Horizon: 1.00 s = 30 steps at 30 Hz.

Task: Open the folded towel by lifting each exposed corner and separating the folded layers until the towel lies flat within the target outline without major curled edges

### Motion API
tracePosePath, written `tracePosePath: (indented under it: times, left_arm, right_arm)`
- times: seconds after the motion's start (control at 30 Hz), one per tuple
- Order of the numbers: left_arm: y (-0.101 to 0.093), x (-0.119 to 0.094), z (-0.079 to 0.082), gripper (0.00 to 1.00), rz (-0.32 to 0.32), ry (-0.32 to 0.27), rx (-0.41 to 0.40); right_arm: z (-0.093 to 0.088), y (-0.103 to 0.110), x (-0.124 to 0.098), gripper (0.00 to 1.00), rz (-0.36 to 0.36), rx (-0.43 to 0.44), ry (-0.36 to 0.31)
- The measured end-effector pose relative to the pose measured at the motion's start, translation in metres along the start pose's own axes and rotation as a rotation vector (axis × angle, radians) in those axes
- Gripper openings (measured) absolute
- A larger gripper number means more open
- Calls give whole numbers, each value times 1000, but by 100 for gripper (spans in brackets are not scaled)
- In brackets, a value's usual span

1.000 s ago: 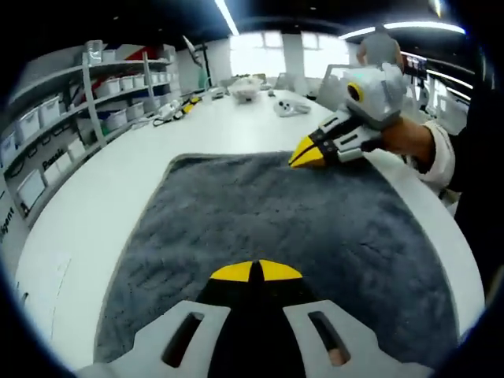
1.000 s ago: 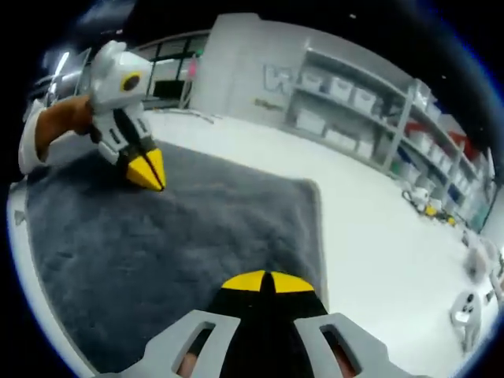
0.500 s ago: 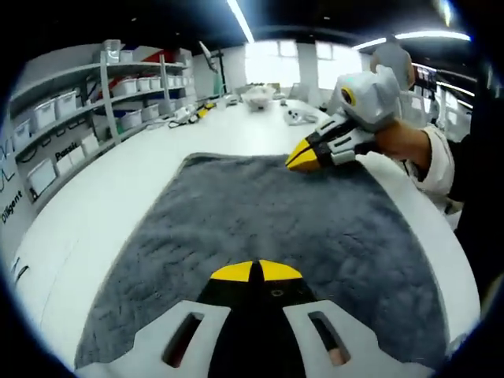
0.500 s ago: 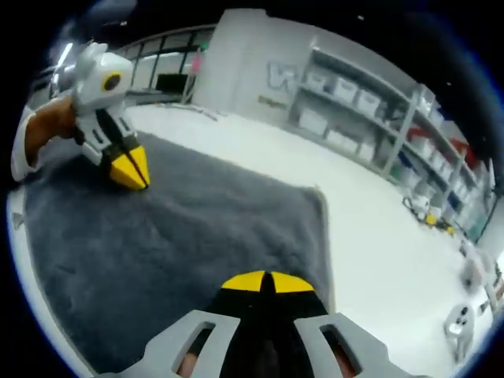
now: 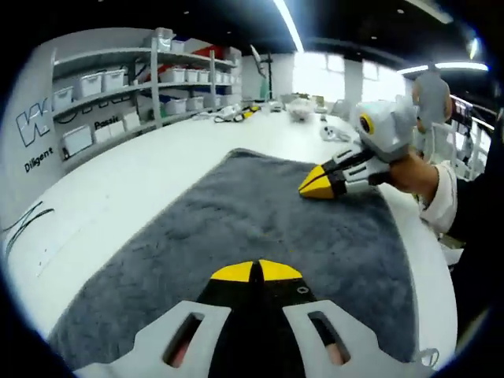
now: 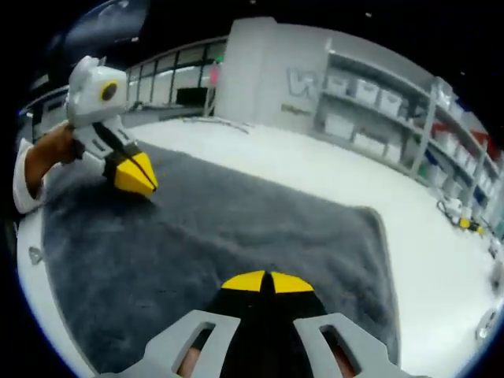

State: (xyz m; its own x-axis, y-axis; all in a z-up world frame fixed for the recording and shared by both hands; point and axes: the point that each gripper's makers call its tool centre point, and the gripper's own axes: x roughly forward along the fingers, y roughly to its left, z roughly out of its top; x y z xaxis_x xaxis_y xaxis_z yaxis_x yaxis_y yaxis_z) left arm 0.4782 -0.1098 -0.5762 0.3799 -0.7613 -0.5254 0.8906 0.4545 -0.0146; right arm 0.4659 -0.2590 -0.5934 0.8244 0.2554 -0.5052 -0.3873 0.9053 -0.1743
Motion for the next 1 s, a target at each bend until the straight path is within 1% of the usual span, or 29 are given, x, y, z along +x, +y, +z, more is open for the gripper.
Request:
tracePosePath:
  times: [0.07, 0.17, 0.23, 0.33, 0.37, 0.43, 0.53, 0.6, 0.67, 0.73, 0.8, 0.83, 0.9, 1.0]
  left_arm:
    - [4, -4, -9, 1, 17, 9, -18]
    - [7, -8, -15, 1, 32, 10, -55]
    - [7, -8, -19, 1, 36, 22, -67]
    - [5, -8, -31, 1, 41, 53, -78]
    - [4, -10, -30, 1, 41, 31, -70]
    - [2, -11, -32, 1, 43, 34, -79]
    - [1, -15, -31, 1, 52, 31, -59]
    - [0, -20, -30, 1, 54, 23, -59]
    - [-2, -24, -30, 1, 55, 13, -61]
    - [2, -28, -29, 1, 69, 8, -56]
    - [7, -33, -30, 1, 82, 10, -52]
    - [8, -36, -31, 1, 90, 9, -54]
    - [9, -43, -33, 1, 101, 1, -67]
    - [13, -54, -38, 1, 120, -4, -96]
  right_arm:
    - [-2, 2, 1, 0, -3, -12, 8]
    - [-2, 1, 1, 0, -11, -20, 11]
    - [-3, 1, 1, 0, -13, -10, 14]
    - [-3, 2, 1, 0, -22, -16, 18]
    - [-3, 2, 1, 0, -26, -22, 23]
    - [-3, 3, 1, 0, -39, -36, 40]
    - [-3, 4, 0, 0, -63, -51, 53]
    - [1, 7, -2, 0, -72, -52, 41]
    - [9, 12, -3, 0, -74, -30, 8]
    - [15, 18, -4, 0, -69, -22, -8]
    - [26, 28, -6, 0, -38, -15, -51]
    - [29, 33, -6, 0, -21, -7, -60]
    - [33, 39, -4, 0, 1, 5, -65]
    - [31, 46, 0, 0, 18, 14, -56]
